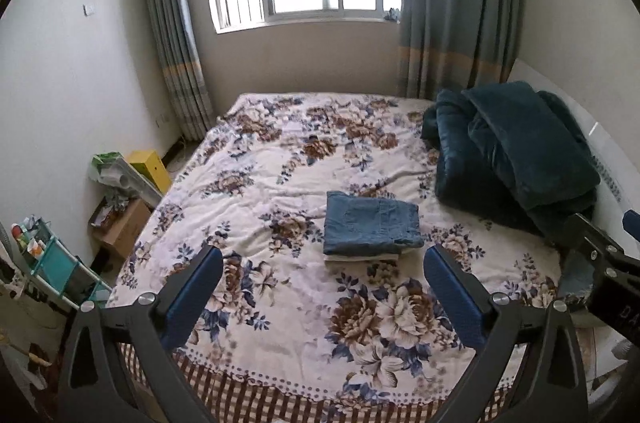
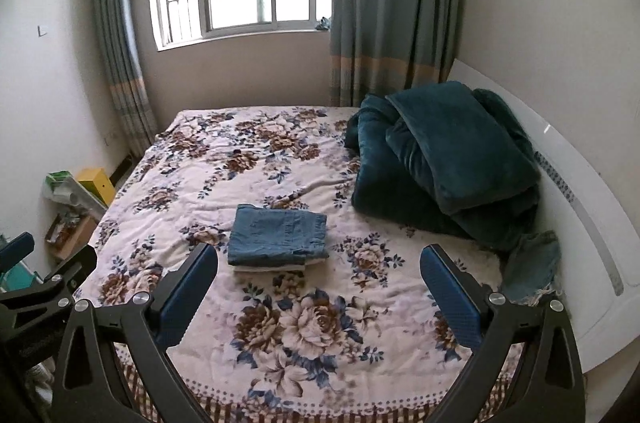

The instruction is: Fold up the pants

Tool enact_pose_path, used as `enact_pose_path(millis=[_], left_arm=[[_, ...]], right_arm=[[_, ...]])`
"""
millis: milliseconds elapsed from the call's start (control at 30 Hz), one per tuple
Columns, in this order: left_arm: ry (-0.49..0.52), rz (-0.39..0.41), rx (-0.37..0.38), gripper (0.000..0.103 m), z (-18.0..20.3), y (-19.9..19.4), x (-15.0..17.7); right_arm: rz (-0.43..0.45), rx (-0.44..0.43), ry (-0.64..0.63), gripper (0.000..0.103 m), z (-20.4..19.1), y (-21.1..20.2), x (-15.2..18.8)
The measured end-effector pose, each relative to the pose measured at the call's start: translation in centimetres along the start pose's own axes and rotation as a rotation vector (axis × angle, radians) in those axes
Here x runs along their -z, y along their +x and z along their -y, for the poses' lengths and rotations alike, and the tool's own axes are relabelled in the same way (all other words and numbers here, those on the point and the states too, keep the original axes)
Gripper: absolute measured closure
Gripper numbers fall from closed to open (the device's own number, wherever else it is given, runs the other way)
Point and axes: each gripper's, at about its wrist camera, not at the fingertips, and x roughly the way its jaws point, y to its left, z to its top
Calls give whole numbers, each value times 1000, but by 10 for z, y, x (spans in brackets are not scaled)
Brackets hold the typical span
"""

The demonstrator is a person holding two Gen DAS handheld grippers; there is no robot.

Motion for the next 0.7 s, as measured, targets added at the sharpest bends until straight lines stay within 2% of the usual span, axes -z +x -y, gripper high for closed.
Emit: enact_pose_path(millis=[333,700], left_arm=[[10,-34,-24,0,11,45,-5],[14,-63,-36,0,10,59,-5]], right_arm=[[-64,3,6,0,3,73,1],[-99,-5,-4,0,-4,106,9]])
